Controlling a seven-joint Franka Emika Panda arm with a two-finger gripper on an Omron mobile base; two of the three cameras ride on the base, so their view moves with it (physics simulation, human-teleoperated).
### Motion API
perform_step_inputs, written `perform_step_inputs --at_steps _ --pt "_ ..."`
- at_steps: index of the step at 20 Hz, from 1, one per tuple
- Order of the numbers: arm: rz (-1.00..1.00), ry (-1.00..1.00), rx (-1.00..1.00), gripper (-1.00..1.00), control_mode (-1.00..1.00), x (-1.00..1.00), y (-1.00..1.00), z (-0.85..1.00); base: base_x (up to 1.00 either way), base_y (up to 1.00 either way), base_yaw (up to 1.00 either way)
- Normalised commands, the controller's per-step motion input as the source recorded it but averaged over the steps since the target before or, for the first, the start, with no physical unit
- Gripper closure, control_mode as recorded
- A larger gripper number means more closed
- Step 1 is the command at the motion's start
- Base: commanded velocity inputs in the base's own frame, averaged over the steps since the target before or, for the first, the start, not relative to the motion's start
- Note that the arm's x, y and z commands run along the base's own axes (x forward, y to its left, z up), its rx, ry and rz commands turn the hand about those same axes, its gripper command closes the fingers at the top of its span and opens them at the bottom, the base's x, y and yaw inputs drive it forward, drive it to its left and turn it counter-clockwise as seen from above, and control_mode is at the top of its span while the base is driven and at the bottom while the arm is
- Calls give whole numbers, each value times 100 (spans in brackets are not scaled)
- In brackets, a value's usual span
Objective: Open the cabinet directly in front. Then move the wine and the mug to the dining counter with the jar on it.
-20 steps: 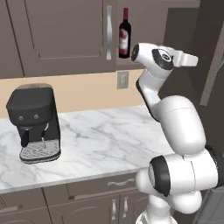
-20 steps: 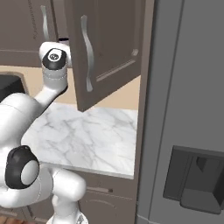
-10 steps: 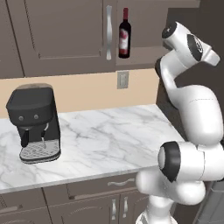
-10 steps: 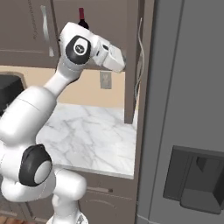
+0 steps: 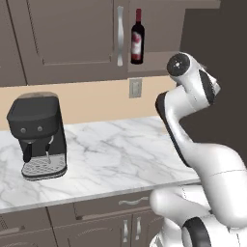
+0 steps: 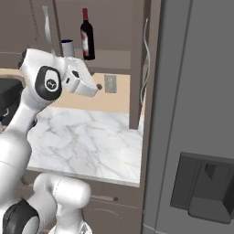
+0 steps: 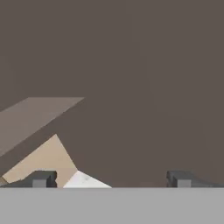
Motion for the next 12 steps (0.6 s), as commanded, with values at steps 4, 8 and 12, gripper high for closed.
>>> perform_step_inputs --at_steps 4,8,12 --pt "46 -20 0 -100 -100 -32 100 -1 0 0 0" --pt "43 -23 -6 -100 -100 -39 100 1 0 0 0" --pt "36 -28 -7 -100 -100 -31 100 14 0 0 0"
